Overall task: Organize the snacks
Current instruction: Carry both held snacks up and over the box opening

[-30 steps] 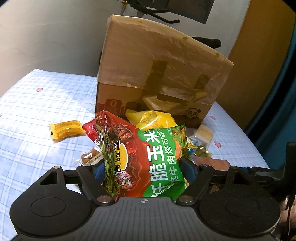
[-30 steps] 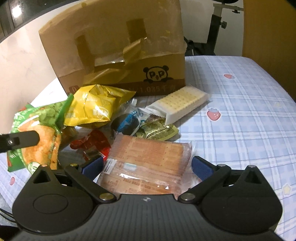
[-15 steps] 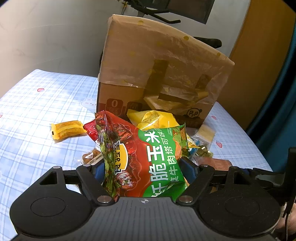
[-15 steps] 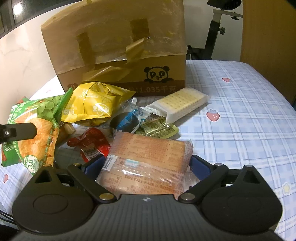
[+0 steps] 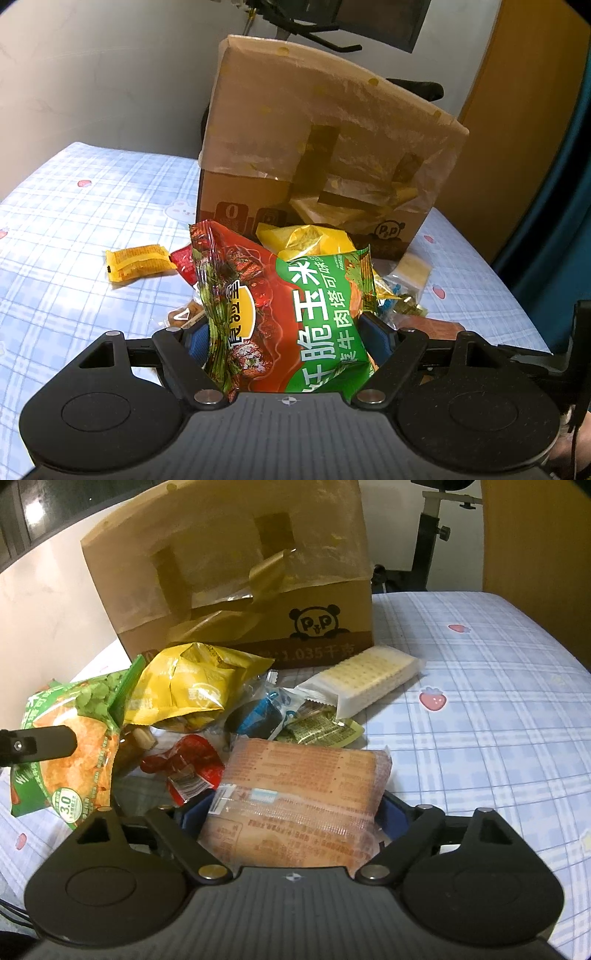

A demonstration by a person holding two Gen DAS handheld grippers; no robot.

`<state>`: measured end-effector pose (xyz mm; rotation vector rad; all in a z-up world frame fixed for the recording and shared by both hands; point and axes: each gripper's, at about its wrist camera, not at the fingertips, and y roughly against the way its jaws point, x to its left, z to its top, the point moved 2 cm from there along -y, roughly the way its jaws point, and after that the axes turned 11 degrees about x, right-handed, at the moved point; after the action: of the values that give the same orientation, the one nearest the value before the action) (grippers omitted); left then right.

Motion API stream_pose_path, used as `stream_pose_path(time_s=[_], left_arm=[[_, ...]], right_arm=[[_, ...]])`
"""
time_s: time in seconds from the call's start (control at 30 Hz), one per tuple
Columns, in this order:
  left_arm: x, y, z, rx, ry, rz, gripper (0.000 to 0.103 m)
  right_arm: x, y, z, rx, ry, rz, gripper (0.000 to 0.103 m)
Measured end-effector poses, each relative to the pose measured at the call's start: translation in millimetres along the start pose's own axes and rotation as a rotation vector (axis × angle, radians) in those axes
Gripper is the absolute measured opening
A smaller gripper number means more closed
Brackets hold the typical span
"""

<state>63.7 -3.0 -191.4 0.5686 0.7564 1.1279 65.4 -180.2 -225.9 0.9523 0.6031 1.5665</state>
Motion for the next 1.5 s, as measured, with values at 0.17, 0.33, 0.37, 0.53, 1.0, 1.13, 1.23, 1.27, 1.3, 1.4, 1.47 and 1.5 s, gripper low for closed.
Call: stream_pose_path(time_s=[0.17,0.33,0.37,0.53,1.0,1.13,1.23,1.27,1.3,1.4,1.47,1.5], left_arm=[[-1,5,-1,-0.029,-0.004,0.006,0.082],[-1,11,1,-0.061,-0.011,0.019,0.082],[0,13,2,-0.068,-0.011,0.022,0.082],[1,28,13,-0.105,-0.029,0.024,0.082],[-6,81,108,-0.346,-0.07,-0.012,0.082],[-10,86,144,-0.4,-0.071,-0.001,0.082],[-15,79,175,-0.422,-0.06,0.003,0.082],[-16,76,185,-0.426,-0.062,0.007,0.082],[-18,71,194,-0.425,-0.066,0.016,0.082],[-23,57,216,-0.418,-0.072,0.048,0.082],[-25,47,227,-0.406,-0.078,0.068,0.082],[-25,44,230,-0.396,-0.08,0.079,0.082]], right_arm=[[-8,14,2,-0.064,-0.046,0.012,0.088],[-13,29,9,-0.127,-0.054,0.0,0.088],[-13,32,11,-0.138,-0.049,0.001,0.088],[-4,47,26,-0.201,0.008,0.015,0.088],[25,107,130,-0.436,0.132,0.106,0.088],[29,116,166,-0.485,0.155,0.132,0.088],[32,115,195,-0.514,0.184,0.124,0.088],[33,113,204,-0.52,0.187,0.126,0.088],[33,110,214,-0.525,0.19,0.13,0.088],[34,98,241,-0.535,0.206,0.099,0.088],[34,88,252,-0.528,0.217,0.07,0.088],[35,82,258,-0.518,0.222,0.056,0.088]])
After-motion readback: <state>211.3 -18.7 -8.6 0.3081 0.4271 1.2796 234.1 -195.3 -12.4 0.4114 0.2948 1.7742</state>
